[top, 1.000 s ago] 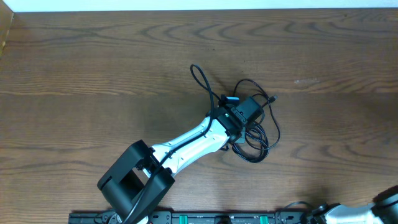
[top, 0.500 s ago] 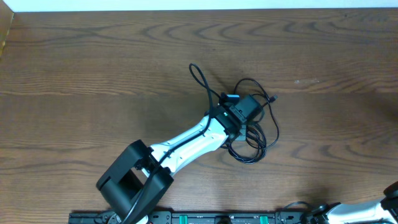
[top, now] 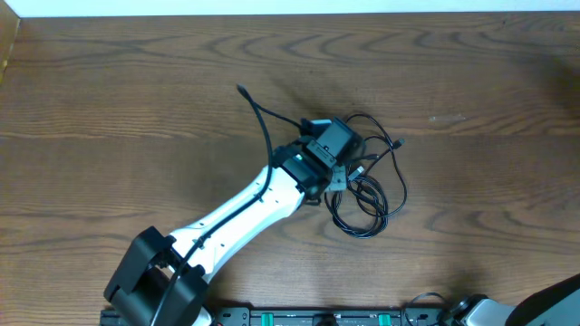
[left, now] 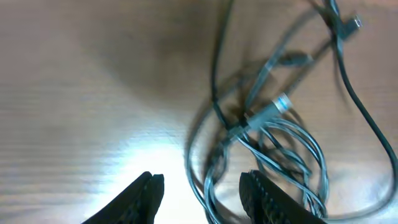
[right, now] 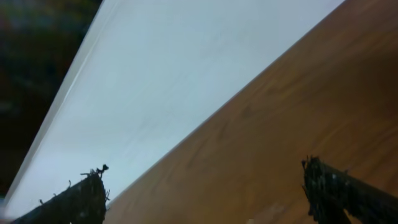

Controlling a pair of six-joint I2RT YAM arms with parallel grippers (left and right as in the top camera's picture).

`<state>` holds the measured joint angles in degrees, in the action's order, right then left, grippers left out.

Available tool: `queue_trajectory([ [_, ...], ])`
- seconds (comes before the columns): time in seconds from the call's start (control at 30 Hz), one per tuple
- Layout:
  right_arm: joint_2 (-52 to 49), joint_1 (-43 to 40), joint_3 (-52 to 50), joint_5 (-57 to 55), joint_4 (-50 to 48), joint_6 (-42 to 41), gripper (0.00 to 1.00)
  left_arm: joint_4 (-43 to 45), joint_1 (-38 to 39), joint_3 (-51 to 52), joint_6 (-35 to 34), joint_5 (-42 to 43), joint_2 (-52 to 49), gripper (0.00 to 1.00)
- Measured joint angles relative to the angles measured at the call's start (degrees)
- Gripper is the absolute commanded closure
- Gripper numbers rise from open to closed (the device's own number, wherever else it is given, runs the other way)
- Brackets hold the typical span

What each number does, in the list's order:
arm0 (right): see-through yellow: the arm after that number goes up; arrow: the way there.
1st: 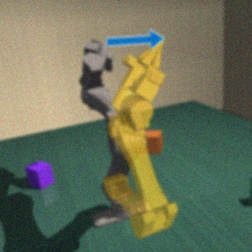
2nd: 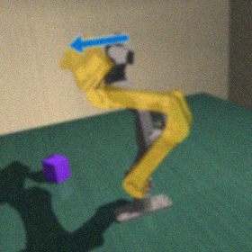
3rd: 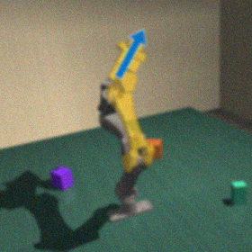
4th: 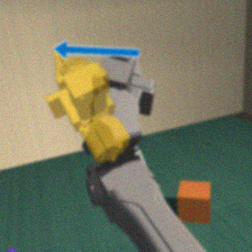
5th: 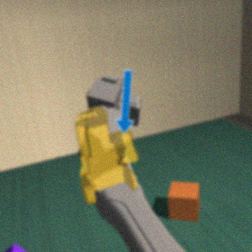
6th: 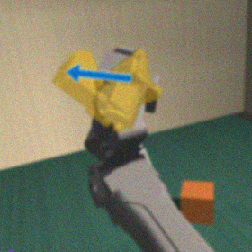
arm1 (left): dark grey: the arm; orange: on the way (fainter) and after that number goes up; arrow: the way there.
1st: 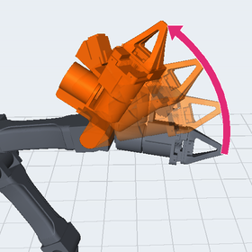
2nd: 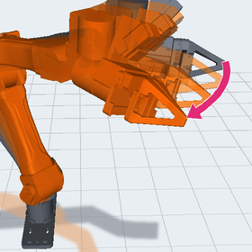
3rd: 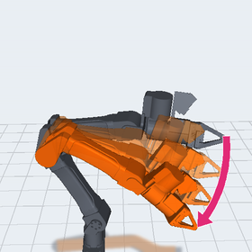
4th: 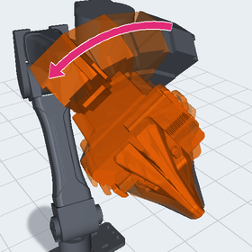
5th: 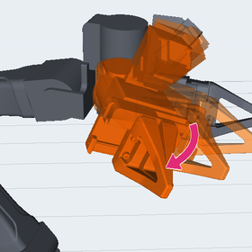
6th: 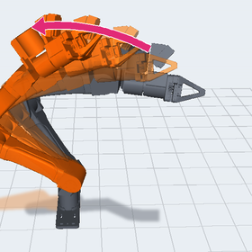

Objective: Untangle cables

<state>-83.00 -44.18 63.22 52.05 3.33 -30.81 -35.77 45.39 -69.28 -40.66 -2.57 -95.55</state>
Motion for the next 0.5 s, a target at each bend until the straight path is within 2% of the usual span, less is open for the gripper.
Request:
queue_trajectory([
  [0.07,1.5,1.1,0.0,-0.1,4.3,1.1,0.01,0.2,1.7,0.1,0.0,-0.2,0.0,0.63],
  [0.27,3.5,1.7,0.0,-1.8,19.1,5.2,0.01,2.8,7.1,0.2,0.9,-4.2,-2.1,0.82],
  [0.37,3.5,1.7,0.0,-2.4,24.3,7.3,0.01,2.6,7.6,0.2,1.4,-5.1,-4.3,0.81],
  [0.5,3.5,1.7,0.0,-2.8,28.9,9.0,0.01,-0.1,7.3,0.5,1.8,-6.8,-6.1,0.64],
])
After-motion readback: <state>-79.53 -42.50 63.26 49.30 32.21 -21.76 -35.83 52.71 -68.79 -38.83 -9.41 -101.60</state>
